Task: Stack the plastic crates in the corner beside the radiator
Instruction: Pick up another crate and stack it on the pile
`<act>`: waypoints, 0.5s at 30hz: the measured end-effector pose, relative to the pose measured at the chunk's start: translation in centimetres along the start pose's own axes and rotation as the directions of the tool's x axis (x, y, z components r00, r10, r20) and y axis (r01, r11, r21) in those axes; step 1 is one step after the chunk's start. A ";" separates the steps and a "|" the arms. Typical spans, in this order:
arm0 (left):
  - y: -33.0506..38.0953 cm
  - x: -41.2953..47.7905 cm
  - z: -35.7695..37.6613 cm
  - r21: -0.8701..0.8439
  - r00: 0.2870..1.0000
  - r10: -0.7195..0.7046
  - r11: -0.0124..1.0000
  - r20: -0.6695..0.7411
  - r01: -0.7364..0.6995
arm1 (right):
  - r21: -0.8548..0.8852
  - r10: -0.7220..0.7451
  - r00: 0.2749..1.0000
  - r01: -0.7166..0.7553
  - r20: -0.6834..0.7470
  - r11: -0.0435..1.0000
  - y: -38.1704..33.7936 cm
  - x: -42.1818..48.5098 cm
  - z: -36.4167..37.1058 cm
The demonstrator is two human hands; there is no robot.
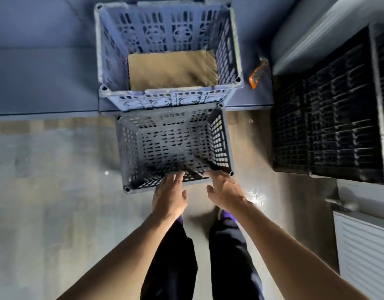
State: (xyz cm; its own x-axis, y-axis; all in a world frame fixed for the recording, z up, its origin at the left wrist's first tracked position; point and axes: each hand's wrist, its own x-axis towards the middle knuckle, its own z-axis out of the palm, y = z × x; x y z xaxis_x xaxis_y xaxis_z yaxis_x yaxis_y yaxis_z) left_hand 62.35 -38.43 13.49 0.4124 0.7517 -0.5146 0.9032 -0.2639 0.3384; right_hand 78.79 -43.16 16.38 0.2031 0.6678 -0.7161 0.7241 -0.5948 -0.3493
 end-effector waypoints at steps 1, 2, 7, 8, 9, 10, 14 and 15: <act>-1.0 0.0 0.4 0.008 1.000 -0.013 1.000 0.013 0.013 | -0.023 0.002 1.000 -0.002 0.031 1.000 -0.3 0.5 0.8; -1.8 0.0 1.0 0.017 0.999 -0.024 1.000 0.028 0.023 | -0.046 0.002 0.998 0.001 0.060 0.999 -0.3 1.1 1.6; -5.6 1.1 5.3 0.044 0.994 -0.067 0.997 0.084 0.063 | -0.139 -0.026 0.986 0.049 0.162 0.989 0.8 4.8 5.9; -6.2 1.5 6.3 0.056 0.994 -0.068 0.996 0.089 0.063 | -0.150 -0.027 0.985 0.052 0.169 0.987 1.2 5.5 6.6; -6.9 2.0 7.5 0.075 0.994 -0.065 0.995 0.091 0.058 | -0.160 -0.029 0.984 0.057 0.174 0.986 1.8 6.4 7.6; -7.6 2.4 8.6 0.099 0.994 -0.059 0.994 0.090 0.050 | -0.167 -0.028 0.984 0.059 0.178 0.984 2.4 7.2 8.5; -9.5 4.7 12.5 0.193 0.998 -0.022 0.981 0.066 0.009 | -0.223 -0.056 0.988 0.087 0.142 0.971 4.1 10.1 12.2; -9.7 5.3 13.4 0.206 0.997 -0.029 0.978 0.071 0.013 | -0.239 -0.069 0.989 0.099 0.128 0.966 4.3 10.7 13.1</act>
State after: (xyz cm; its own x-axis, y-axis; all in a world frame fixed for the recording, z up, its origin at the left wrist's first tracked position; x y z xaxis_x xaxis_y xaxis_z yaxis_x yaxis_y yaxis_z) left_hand 57.34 -39.95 -3.09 0.3939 0.7140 -0.5789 0.9137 -0.3729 0.1618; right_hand 75.45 -44.38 -0.68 0.0661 0.6443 -0.7619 0.8770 -0.4018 -0.2636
